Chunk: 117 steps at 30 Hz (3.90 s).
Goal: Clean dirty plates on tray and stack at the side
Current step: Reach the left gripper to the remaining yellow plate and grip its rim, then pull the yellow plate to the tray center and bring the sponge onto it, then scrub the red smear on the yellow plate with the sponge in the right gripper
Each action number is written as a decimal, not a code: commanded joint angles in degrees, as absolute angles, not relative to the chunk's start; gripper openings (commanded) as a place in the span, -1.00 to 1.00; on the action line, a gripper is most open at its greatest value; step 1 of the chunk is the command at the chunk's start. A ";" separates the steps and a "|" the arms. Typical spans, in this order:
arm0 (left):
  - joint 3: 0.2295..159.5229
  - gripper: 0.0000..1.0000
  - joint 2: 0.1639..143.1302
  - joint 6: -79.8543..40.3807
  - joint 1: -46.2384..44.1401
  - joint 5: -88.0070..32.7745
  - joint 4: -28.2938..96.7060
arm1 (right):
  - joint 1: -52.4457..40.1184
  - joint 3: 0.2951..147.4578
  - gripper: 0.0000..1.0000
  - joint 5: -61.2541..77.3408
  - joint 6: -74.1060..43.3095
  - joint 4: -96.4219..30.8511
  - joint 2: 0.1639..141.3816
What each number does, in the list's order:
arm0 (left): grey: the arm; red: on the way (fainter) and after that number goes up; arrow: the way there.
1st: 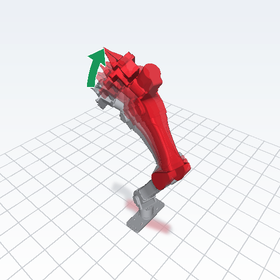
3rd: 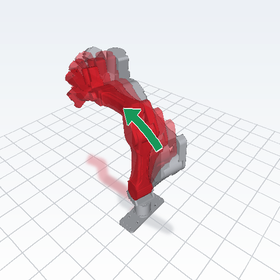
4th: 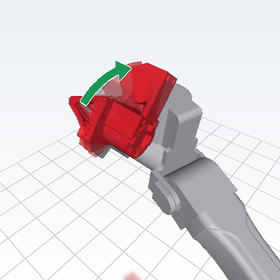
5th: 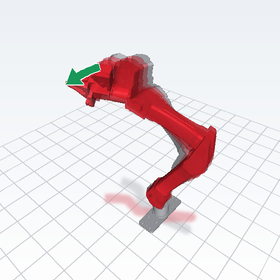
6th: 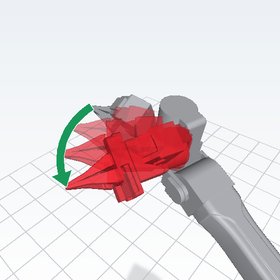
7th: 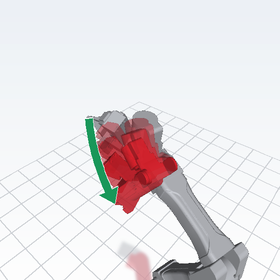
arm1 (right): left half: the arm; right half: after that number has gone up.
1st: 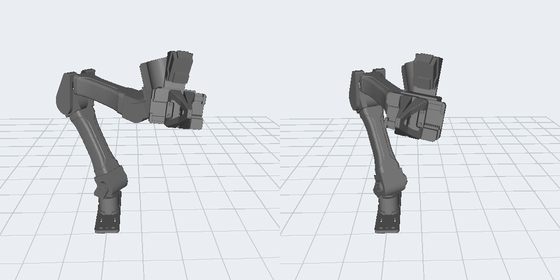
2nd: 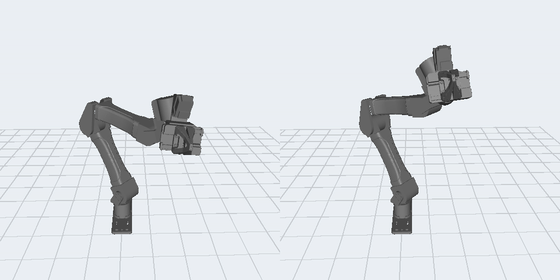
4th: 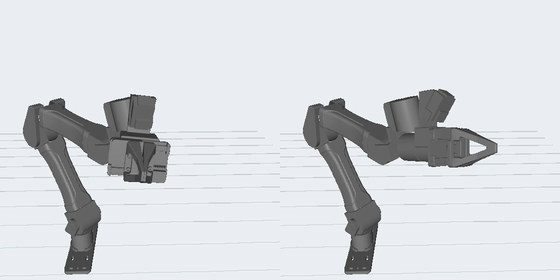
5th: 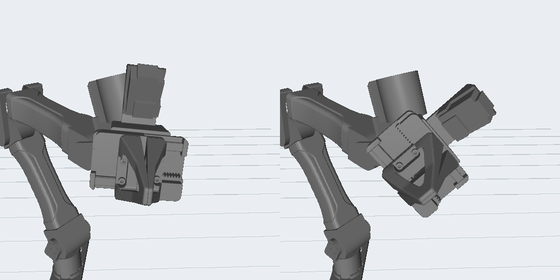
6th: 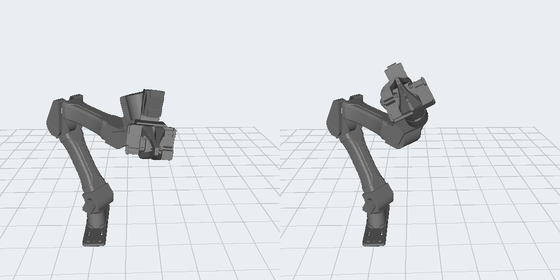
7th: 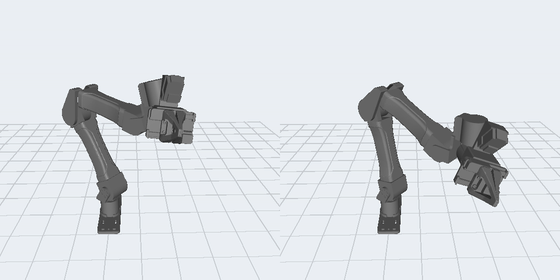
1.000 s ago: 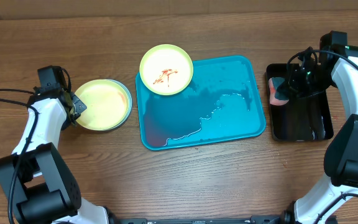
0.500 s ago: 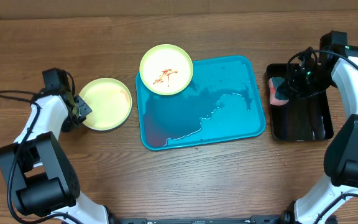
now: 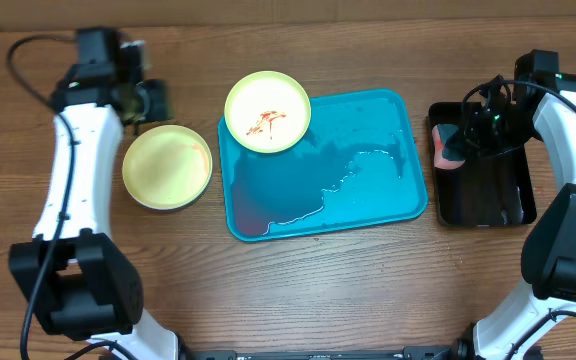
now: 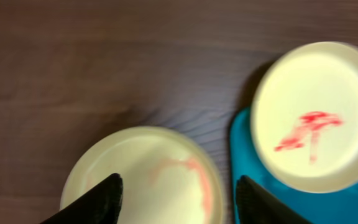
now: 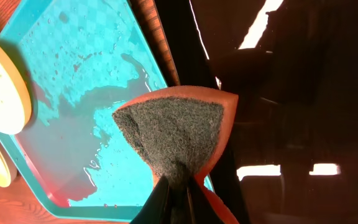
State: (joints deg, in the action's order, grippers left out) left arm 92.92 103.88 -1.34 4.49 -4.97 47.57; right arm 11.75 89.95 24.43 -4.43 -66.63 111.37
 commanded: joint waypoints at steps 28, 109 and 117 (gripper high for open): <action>107.85 -0.04 133.67 16.73 -7.84 -7.55 33.61 | 11.86 91.13 -0.89 24.40 -2.92 -67.20 109.19; 107.68 -0.92 128.97 -30.41 -25.98 -19.11 53.69 | -15.92 80.27 -0.93 21.32 3.33 -49.15 115.31; 107.68 -0.91 128.97 -30.41 -26.46 -19.09 53.69 | -18.57 83.31 -0.93 18.92 1.17 -46.59 115.31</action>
State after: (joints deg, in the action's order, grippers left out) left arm 107.18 131.37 -31.16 -25.91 -17.69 54.04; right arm -18.81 81.47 19.22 2.28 -47.92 114.83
